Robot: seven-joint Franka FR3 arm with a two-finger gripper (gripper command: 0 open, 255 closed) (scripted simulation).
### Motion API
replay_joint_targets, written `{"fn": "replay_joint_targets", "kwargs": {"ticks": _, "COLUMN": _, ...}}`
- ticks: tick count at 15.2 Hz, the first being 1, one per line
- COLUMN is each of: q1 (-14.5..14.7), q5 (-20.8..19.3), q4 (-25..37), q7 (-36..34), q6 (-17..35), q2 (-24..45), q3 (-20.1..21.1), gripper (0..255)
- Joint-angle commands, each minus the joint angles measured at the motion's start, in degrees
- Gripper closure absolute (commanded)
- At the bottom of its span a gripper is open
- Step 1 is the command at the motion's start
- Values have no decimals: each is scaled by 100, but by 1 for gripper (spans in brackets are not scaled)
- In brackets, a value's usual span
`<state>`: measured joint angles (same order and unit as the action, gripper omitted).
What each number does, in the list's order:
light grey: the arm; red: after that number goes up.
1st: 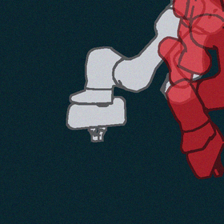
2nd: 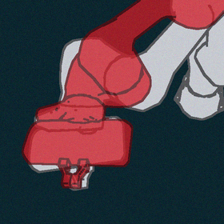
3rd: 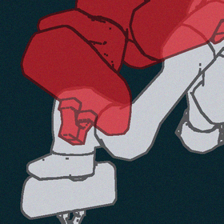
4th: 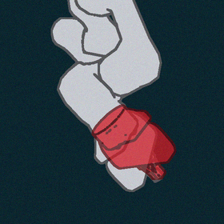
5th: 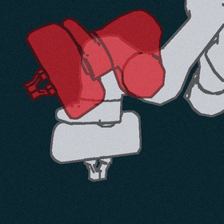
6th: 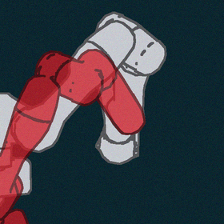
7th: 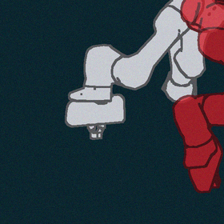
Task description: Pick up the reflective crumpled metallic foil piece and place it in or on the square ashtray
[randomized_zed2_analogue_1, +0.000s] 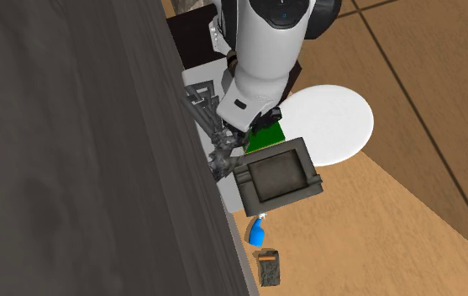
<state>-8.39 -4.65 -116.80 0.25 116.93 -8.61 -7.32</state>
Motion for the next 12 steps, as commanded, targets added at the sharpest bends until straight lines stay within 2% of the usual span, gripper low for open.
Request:
{"fn": "replay_joint_targets", "kwargs": {"ticks": 1, "q1": 10, "q5": 0, "q4": 126, "q7": -13, "q6": -153, "q2": -26, "q3": 15, "gripper": 255}}
{"fn": "replay_joint_targets", "kwargs": {"ticks": 3, "q1": 12, "q5": 4, "q4": 264, "q7": -5, "q6": -303, "q2": -39, "q3": 18, "gripper": 255}}
{"fn": "replay_joint_targets", "kwargs": {"ticks": 12, "q1": 455, "q5": 3, "q4": 1963, "q7": -917, "q6": -858, "q2": 1176, "q3": 526, "gripper": 255}}
